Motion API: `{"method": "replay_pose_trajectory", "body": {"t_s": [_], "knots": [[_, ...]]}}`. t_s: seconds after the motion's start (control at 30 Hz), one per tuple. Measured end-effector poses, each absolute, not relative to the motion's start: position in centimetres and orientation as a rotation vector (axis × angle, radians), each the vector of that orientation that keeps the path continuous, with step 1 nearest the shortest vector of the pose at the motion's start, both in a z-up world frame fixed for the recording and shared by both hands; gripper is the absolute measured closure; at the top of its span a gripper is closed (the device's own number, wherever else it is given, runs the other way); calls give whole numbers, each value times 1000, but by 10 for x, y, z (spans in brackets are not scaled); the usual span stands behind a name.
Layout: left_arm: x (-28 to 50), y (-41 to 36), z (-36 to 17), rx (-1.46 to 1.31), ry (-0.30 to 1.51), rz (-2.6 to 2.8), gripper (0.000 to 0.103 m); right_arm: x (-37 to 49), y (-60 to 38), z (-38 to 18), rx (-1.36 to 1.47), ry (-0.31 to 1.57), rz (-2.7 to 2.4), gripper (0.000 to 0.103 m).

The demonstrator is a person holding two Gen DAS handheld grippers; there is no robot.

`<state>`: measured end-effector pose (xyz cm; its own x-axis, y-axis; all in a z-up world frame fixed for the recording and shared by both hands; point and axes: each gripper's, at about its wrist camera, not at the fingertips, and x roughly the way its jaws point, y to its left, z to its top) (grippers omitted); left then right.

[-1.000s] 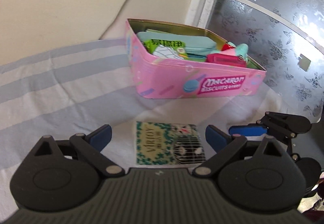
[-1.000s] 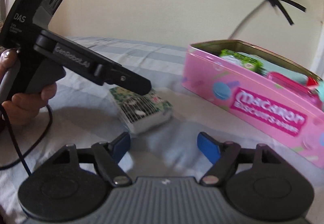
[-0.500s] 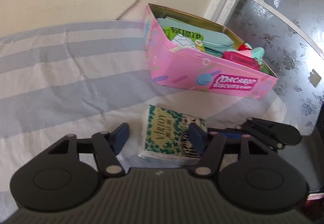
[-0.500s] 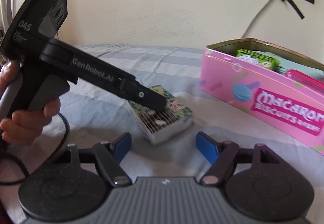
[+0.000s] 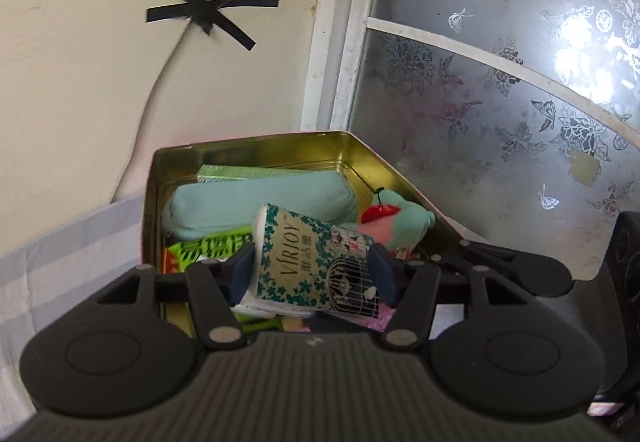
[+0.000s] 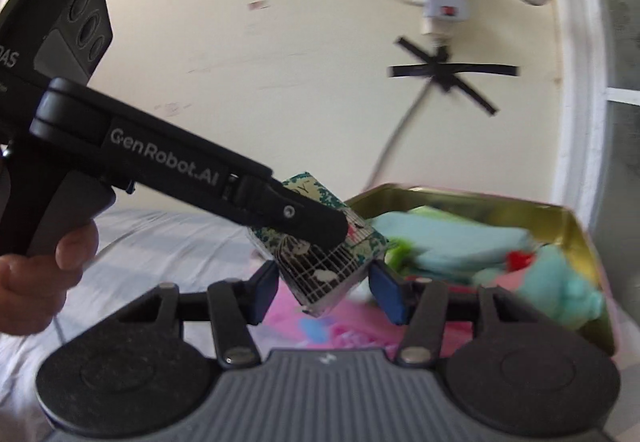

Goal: Organize objects
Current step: 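Carry the tissue pack into the pink tin and open the right gripper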

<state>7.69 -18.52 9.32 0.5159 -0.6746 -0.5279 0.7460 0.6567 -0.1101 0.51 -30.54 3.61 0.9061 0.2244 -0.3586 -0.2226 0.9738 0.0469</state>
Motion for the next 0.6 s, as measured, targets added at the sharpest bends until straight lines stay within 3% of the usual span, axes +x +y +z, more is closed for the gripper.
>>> {"method": "replay_pose_trajectory", "body": {"t_s": [0.27, 0.33, 0.43, 0.53, 0.6], "knots": [[128, -246, 69, 141, 635, -788, 39, 68, -346, 18, -37, 446, 81, 50], [131, -250, 66, 174, 633, -710, 33, 74, -346, 12, -58, 435, 38, 38], [128, -240, 69, 181, 613, -643, 20, 70, -342, 9, -55, 415, 34, 31], [118, -225, 82, 190, 566, -578, 18, 58, -339, 9, -18, 392, 44, 29], [107, -213, 90, 197, 525, -536, 8, 44, -337, 12, 8, 358, 47, 28]]}}
